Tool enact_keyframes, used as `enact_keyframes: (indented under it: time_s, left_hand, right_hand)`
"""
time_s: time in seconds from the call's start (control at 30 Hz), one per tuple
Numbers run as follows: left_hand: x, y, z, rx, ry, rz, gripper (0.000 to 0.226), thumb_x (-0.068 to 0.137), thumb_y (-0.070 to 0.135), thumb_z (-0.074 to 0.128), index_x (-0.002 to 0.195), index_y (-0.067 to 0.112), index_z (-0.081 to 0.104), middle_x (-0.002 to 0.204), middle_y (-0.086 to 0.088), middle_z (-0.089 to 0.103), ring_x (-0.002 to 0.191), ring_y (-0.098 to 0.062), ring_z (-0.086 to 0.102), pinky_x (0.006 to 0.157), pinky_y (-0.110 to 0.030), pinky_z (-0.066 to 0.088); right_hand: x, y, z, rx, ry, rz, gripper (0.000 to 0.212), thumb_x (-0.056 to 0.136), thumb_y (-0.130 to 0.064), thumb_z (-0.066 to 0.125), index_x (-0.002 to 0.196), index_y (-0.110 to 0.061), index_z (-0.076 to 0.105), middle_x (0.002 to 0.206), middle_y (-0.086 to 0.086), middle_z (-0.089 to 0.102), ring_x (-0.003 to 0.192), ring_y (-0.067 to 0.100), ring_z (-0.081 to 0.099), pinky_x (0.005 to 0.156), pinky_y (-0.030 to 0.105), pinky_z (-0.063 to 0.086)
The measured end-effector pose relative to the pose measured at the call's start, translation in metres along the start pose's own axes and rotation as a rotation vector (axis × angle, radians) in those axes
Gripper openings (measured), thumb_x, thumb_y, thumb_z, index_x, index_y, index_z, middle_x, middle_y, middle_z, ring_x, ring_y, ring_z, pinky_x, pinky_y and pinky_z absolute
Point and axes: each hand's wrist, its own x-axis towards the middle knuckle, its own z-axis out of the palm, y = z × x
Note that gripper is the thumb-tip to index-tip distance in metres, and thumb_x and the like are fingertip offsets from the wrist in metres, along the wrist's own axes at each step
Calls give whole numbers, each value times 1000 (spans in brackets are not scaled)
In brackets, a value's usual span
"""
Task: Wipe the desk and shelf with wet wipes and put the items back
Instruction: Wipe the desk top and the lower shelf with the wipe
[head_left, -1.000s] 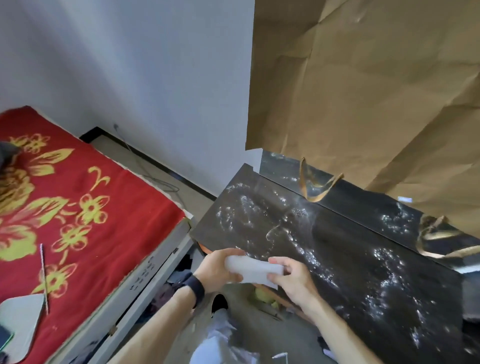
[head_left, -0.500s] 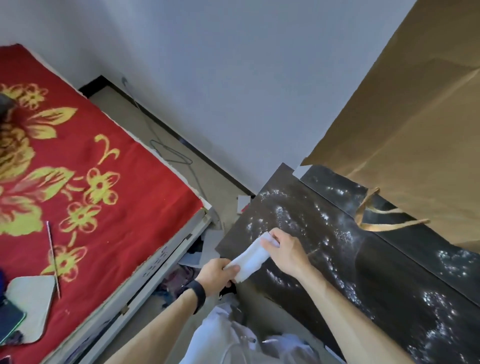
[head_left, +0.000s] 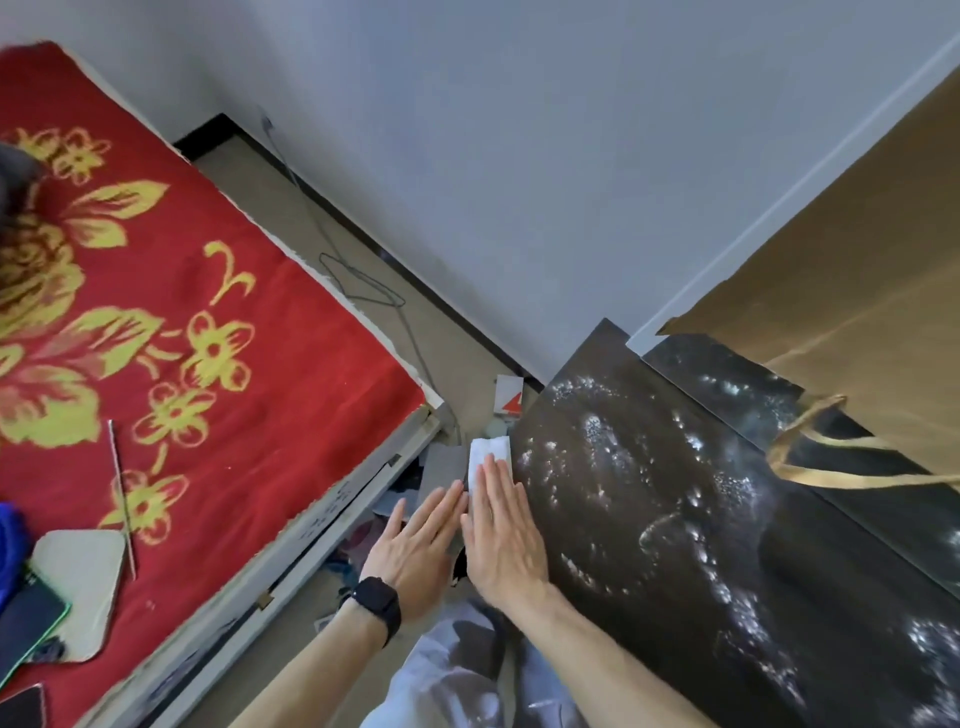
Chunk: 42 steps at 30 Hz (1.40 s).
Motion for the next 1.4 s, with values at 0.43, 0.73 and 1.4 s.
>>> enact_keyframes:
  time_s: [0.43,0.73,1.4]
  left_hand:
    - [3,-6,-3,163,-135,59,85,82,43,61,153,13,26,162,-6,19,147,-20,23,113,-49,17]
    - [5,0,-4,158,-127,25,76,90,47,46,155,13,22,162,-3,16,148,-20,20,117,-50,24]
    - [73,27,-34,84,-137,27,74,90,53,-5,155,18,-6,159,4,-19,149,-15,-10,122,-47,5]
  right_hand:
    - [-36,68,-2,-78,-6,104,70,101,-37,30,153,6,13,162,23,6,152,33,4,120,50,19]
    - [56,106,-22,-112,4,266,69,103,-48,11,156,-6,-5,164,11,-10,152,23,-11,123,51,8]
    - [46,139,-39,60,122,768,76,100,-49,14,153,1,-5,163,24,-4,152,33,-8,123,49,-1]
